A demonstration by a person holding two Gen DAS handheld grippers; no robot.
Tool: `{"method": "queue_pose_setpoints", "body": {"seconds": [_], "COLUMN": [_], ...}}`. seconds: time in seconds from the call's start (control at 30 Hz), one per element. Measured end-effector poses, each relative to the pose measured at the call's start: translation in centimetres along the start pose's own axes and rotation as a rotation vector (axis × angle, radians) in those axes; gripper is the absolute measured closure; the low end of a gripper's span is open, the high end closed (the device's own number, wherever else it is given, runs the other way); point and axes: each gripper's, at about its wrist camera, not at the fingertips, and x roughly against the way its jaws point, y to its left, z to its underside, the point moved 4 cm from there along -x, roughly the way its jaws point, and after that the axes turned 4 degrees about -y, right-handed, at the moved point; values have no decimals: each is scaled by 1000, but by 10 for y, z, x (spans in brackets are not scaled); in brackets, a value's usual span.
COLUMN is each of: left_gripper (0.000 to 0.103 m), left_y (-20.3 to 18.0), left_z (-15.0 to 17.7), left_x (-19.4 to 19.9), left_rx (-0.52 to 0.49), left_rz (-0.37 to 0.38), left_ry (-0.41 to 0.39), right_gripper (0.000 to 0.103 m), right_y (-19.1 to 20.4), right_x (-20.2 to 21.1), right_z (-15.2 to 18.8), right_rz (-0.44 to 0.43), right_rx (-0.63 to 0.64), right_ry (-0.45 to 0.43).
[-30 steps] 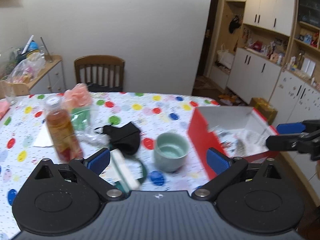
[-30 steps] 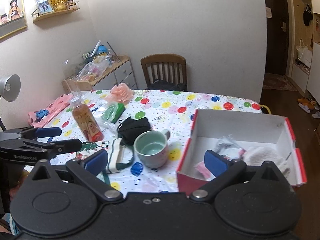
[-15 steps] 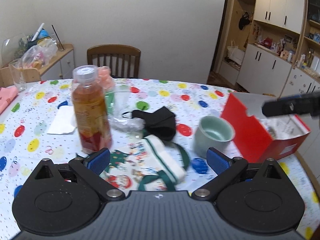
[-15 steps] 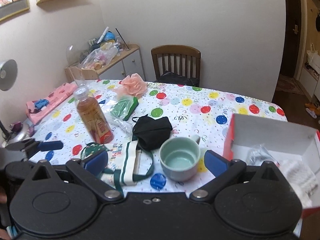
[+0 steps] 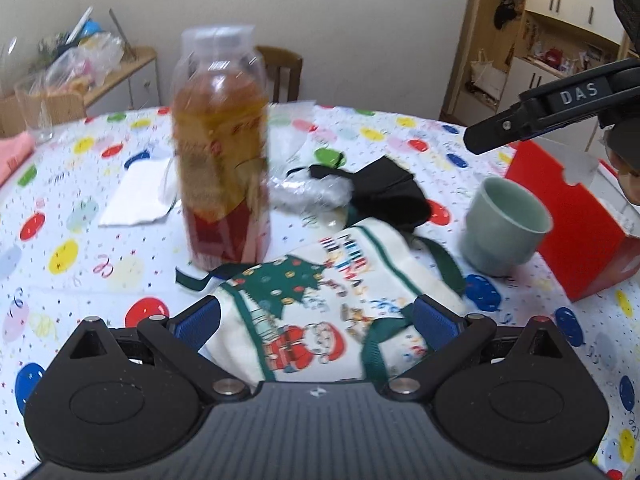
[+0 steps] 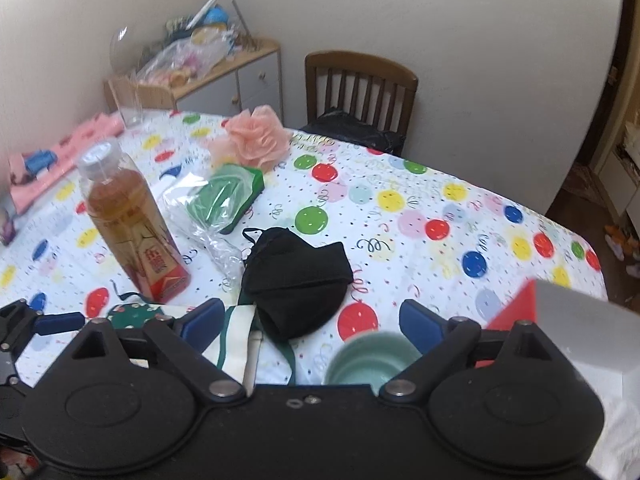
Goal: Organize soft objects
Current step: 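Move both tools back to the table toward the Christmas cloth and black mask, then grasp the white Christmas-print cloth with the left gripper while the right gripper grasps the black mask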
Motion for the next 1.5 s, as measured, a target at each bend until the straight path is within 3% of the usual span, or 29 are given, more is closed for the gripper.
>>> {"method": "queue_pose_setpoints", "body": {"seconds": [0.27,0.5,0.7,0.9,0.97,1.07,1.23,1.5], "left_gripper": [0,0,4,30,48,68,82,88], "left_y": [15,14,15,17,17,21,28,24], "left_z": [10,14,16,15,14,13,11,2], "left_x": [-21,-34,-43,-43,-43,-42,-39,-23], "left_rx": [73,82,71,64,65,68,102,109], "left_rz": [20,7,-10,-39,-57,-89,-96,-88], "left_ry": [60,69,77,76,77,76,63,16], "right_gripper": [14,26,48,70,76,86,98,100], "right_y": [24,39,39,40,39,38,31,22], "right_x": [-63,-102,-119,-121,-120,-116,-102,-70], "right_z": [-5,3,8,13,14,14,8,1], "right_rz": [36,74,129,132,131,137,153,133], "right_rx": [166,251,281,281,272,261,204,130], "right_ry": [145,233,260,269,265,251,190,118]}}
